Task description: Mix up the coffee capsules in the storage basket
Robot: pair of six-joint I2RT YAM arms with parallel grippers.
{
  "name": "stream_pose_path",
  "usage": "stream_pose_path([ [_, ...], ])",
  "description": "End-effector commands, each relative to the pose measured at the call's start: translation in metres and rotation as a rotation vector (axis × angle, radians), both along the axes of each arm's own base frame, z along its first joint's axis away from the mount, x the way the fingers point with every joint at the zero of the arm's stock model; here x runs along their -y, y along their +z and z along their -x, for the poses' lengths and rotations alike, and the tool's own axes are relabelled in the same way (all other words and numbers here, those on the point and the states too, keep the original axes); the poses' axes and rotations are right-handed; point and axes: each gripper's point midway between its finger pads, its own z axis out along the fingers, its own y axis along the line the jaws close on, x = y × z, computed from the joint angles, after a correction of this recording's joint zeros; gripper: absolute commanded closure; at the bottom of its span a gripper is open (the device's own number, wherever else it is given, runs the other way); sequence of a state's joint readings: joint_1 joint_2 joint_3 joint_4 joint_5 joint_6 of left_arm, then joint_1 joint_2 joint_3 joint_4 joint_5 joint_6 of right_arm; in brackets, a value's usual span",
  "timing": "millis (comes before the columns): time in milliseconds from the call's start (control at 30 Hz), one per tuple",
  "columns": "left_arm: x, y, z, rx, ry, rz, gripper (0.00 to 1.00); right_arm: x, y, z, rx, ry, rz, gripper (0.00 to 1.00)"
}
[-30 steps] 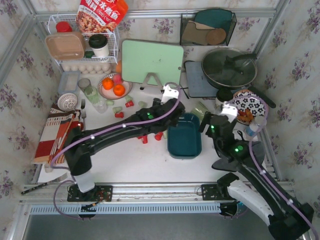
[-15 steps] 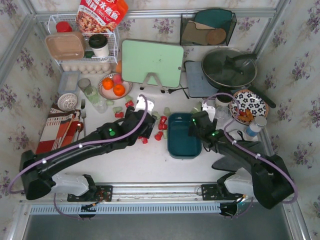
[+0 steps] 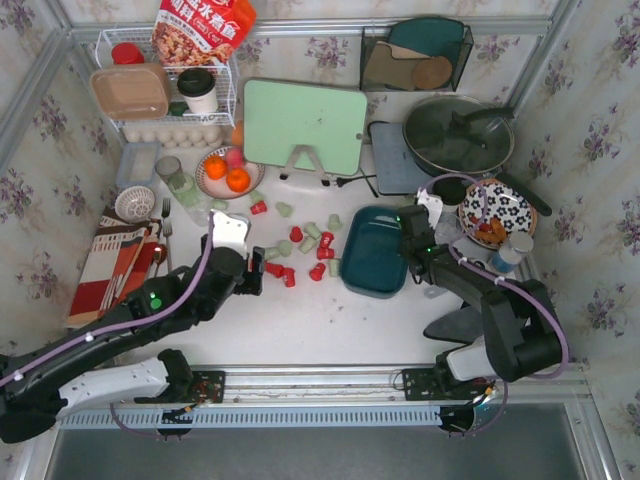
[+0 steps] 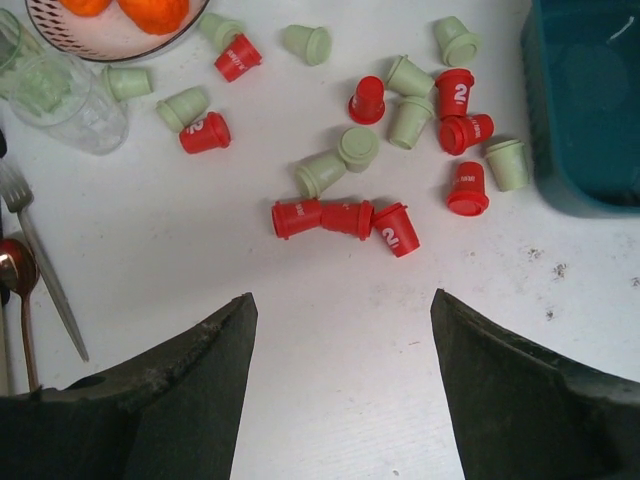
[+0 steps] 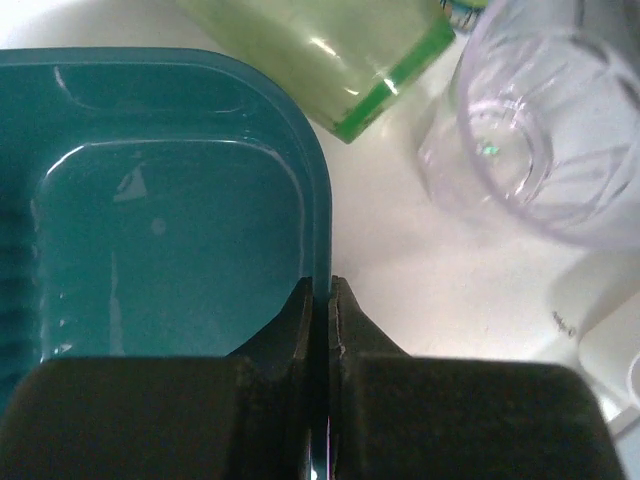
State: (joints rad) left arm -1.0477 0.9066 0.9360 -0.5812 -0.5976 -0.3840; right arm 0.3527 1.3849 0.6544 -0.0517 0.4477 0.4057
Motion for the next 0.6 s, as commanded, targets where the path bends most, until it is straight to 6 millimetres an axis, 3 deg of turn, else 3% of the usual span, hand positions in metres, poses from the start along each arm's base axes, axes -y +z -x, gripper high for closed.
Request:
stream_pose_path([
  [0,-0.014,-0.001,0.005,-0.003,0.038,0.017,0.27,0.007,0.013,-0.028,0.069,0.022,0.044,1.0],
  [200,-0.029,0.002,0.009,0.009,0.057,0.003,0.27,-0.02,0.005,-0.058,0.038,0.295,0.111,1.0],
  [400,-0.039,0.008,0.013,0.017,0.065,0.0,0.27,-0.011,-0.008,-0.085,-0.005,0.315,0.229,0.95],
  [567,-0.05,0.012,0.016,0.026,0.083,-0.003,0.27,-0.005,-0.003,-0.109,0.025,0.32,0.287,0.79],
])
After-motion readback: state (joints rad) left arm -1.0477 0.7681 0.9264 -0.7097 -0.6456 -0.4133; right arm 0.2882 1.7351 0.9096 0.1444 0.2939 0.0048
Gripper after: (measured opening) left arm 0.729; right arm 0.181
